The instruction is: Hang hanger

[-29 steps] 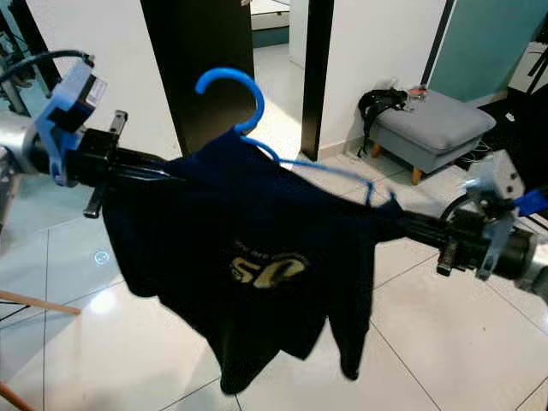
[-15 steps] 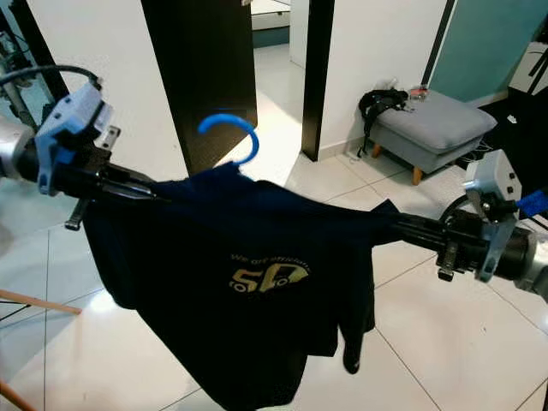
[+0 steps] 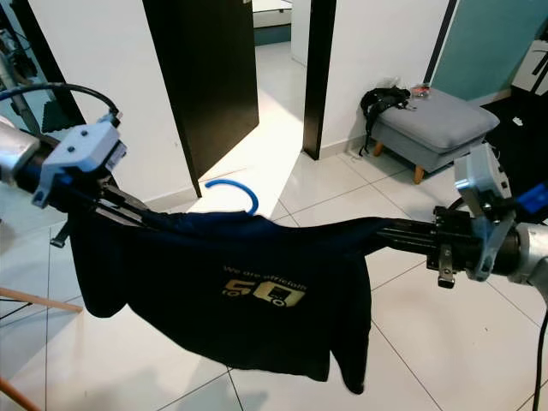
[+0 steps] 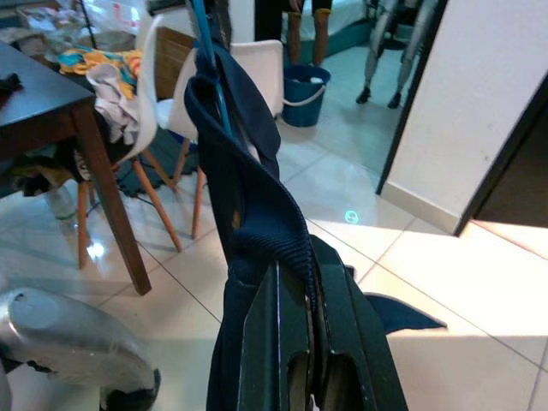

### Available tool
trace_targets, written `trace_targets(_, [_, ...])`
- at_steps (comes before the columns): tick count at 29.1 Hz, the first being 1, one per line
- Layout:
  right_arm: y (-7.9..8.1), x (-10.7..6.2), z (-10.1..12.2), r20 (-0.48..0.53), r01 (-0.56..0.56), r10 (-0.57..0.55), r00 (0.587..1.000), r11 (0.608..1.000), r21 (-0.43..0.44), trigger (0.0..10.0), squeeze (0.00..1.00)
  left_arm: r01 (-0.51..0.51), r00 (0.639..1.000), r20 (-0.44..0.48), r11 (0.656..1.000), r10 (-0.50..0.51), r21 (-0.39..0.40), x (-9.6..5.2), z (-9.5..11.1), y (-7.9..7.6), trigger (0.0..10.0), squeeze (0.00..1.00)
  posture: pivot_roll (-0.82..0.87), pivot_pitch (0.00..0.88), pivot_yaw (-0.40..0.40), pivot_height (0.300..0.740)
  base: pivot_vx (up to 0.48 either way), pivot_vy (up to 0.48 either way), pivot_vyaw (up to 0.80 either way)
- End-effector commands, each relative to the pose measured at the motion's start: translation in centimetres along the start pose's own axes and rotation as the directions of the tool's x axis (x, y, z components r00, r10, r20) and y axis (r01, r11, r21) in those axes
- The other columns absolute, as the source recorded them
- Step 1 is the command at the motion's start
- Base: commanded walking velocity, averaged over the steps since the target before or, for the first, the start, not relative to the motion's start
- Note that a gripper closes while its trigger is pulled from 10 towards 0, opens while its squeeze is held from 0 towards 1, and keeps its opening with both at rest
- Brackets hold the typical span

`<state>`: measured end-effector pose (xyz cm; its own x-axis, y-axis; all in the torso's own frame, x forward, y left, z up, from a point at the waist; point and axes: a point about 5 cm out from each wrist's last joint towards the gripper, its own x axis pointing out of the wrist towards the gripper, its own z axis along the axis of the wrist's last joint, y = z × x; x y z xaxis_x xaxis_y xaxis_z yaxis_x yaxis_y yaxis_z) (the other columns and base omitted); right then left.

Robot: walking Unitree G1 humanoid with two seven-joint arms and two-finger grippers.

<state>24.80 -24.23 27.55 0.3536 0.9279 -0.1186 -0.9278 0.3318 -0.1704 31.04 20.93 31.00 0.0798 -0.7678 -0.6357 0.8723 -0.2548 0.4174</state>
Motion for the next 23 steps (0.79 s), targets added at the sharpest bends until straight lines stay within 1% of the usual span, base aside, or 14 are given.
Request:
trace_targets(1, [0.3,0.3,0.6,-0.017,-0.062,0.062,0.998,0.998,-0.012,0.0,0.00,0.025,1.000,-0.013,0.999,-0.024,0.045,-0.5,0.7,0.0,10.0,0.00,0.00,0.070,0.012,0.740,0.000,0.000,0.00])
trace_targets(2, [0.3,0.3,0.6,-0.017,-0.062,0.062,0.998,0.998,-0.012,0.0,0.00,0.025,1.000,-0.013,0.999,-0.024,0.045,-0.5,0.7,0.0,10.0,0.00,0.00,0.070,0.012,0.740,0.000,0.000,0.00])
trace_targets(6, [-0.5,-0.2,1.3,-0.086,-0.089,0.085,0.993,0.995,-0.048,0.0,0.00,0.100,0.992,0.073,0.989,-0.108,0.108,0.3,2.9,-0.3,10.0,0.00,0.00,0.066,0.010,0.740,0.000,0.000,0.00])
trace_targets(7, [-0.5,-0.2,1.3,-0.086,-0.089,0.085,0.993,0.995,-0.048,0.0,0.00,0.100,0.992,0.073,0.989,-0.108,0.108,0.3,2.9,-0.3,10.0,0.00,0.00,0.066,0.010,0.740,0.000,0.000,0.00])
trace_targets(9, [-1.4,-0.3,2.1,-0.102,-0.074,0.065,0.993,0.994,-0.086,0.0,0.00,0.123,0.984,0.111,0.983,-0.138,0.134,0.6,3.8,-0.3,10.0,0.00,0.00,0.064,0.008,0.740,0.000,0.000,0.00])
trace_targets(10, [-1.4,-0.3,2.1,-0.102,-0.074,0.065,0.993,0.994,-0.086,0.0,0.00,0.123,0.984,0.111,0.983,-0.138,0.134,0.6,3.8,-0.3,10.0,0.00,0.00,0.064,0.008,0.740,0.000,0.000,0.00])
trace_targets(12, [-2.5,0.1,2.7,-0.101,-0.040,0.026,0.994,0.990,-0.137,0.0,0.00,0.100,0.974,0.185,0.982,-0.129,0.160,1.0,5.0,0.6,10.0,0.00,0.00,0.059,0.011,0.740,0.000,0.000,0.00])
trace_targets(13, [-2.5,0.1,2.7,-0.101,-0.040,0.026,0.994,0.990,-0.137,0.0,0.00,0.100,0.974,0.185,0.982,-0.129,0.160,1.0,5.0,0.6,10.0,0.00,0.00,0.059,0.011,0.740,0.000,0.000,0.00])
trace_targets(15, [-3.0,1.3,2.9,-0.080,-0.034,0.021,0.997,0.985,-0.166,0.0,0.00,0.050,0.963,0.254,0.984,-0.093,0.172,1.3,5.7,1.8,10.0,0.00,0.00,0.055,0.010,0.740,0.000,0.000,0.00])
trace_targets(16, [-3.0,1.3,2.9,-0.080,-0.034,0.021,0.997,0.985,-0.166,0.0,0.00,0.050,0.963,0.254,0.984,-0.093,0.172,1.3,5.7,1.8,10.0,0.00,0.00,0.055,0.010,0.740,0.000,0.000,0.00])
trace_targets(19, [-3.4,3.1,3.0,-0.018,-0.018,0.015,1.000,0.983,-0.181,0.0,0.00,-0.010,0.951,0.306,0.983,-0.047,0.182,1.9,5.6,3.1,10.0,0.00,0.00,0.048,0.009,0.740,0.000,0.000,0.00])
trace_targets(20, [-3.4,3.1,3.0,-0.018,-0.018,0.015,1.000,0.983,-0.181,0.0,0.00,-0.010,0.951,0.306,0.983,-0.047,0.182,1.9,5.6,3.1,10.0,0.00,0.00,0.048,0.009,0.740,0.000,0.000,0.00])
trace_targets(22, [-2.9,4.3,3.4,0.040,-0.077,0.085,0.996,0.983,-0.165,0.0,0.00,-0.081,0.955,0.295,0.986,0.034,0.149,2.4,4.8,3.8,10.0,0.00,0.00,0.044,0.012,0.740,0.000,0.000,0.00])
trace_targets(23, [-2.9,4.3,3.4,0.040,-0.077,0.085,0.996,0.983,-0.165,0.0,0.00,-0.081,0.955,0.295,0.986,0.034,0.149,2.4,4.8,3.8,10.0,0.00,0.00,0.044,0.012,0.740,0.000,0.000,0.00])
